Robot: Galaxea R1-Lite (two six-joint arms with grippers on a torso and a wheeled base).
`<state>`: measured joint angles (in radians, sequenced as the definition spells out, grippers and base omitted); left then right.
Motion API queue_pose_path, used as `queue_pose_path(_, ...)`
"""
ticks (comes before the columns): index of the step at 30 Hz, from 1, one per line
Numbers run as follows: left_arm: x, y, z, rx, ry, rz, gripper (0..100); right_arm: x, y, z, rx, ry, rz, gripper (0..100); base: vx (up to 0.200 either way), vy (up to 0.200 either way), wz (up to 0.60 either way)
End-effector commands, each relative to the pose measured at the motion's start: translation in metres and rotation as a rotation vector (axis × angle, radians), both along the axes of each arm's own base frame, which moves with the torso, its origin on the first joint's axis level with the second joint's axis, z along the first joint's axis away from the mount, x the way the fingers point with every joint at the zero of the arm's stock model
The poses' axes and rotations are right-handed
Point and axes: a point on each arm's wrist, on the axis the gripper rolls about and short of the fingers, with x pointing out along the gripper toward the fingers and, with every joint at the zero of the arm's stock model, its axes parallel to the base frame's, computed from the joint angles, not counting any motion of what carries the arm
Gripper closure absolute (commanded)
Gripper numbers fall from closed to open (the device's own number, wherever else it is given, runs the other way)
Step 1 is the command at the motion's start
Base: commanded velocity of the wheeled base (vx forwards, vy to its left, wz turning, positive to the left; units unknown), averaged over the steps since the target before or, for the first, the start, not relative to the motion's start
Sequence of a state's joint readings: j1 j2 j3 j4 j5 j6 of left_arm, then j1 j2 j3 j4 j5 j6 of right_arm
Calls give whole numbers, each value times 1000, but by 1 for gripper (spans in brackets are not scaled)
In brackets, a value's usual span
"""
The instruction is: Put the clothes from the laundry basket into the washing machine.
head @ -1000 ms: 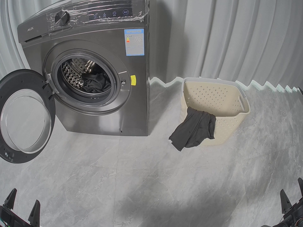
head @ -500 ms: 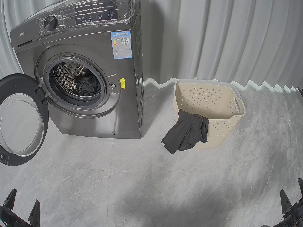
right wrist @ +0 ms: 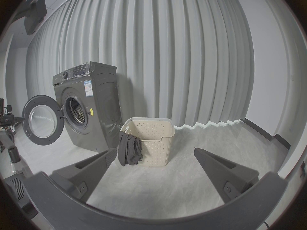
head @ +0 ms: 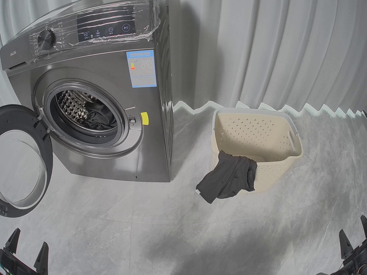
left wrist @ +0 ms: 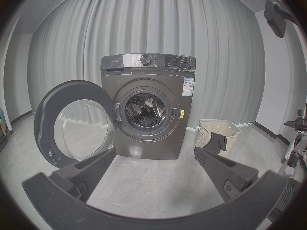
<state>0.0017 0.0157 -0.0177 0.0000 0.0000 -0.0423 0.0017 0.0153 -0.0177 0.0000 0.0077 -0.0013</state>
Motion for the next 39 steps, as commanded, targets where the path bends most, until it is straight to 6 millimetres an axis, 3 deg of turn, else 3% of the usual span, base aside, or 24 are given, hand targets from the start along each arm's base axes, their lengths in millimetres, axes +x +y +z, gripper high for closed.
queue_pose_path(1, 0, 0, -5, -1, 2, 0, 0, 0, 0, -5, 0, 2, 0, 0, 0, 0, 0)
queue_pose_path(5, 0, 0, -4, 2, -1, 1, 0, 0, 0, -5, 0, 2, 0, 0, 0, 0, 0)
queue_pose_path(23, 0, 0, -5, -1, 0, 3, 0, 0, 0, -5, 4, 4, -14, 0, 0, -200, 0)
queue_pose_path(27, 0, 0, -5, -1, 0, 1, 0, 0, 0, -4, 1, -7, -6, 0, 0, 0, 0)
queue_pose_path(31, 0, 0, -5, 2, 0, 1, 0, -18, 1, 55, 6, -220, 58, 0, 0, 0, 0)
queue_pose_path(33, 0, 0, -5, 6, 2, 1, 0, -17, 1, 64, 10, -189, 85, 0, 0, 0, 0)
queue_pose_path(39, 0, 0, -5, 7, 0, 1, 0, 33, 8, 61, 63, 273, 380, 0, 0, 0, 0)
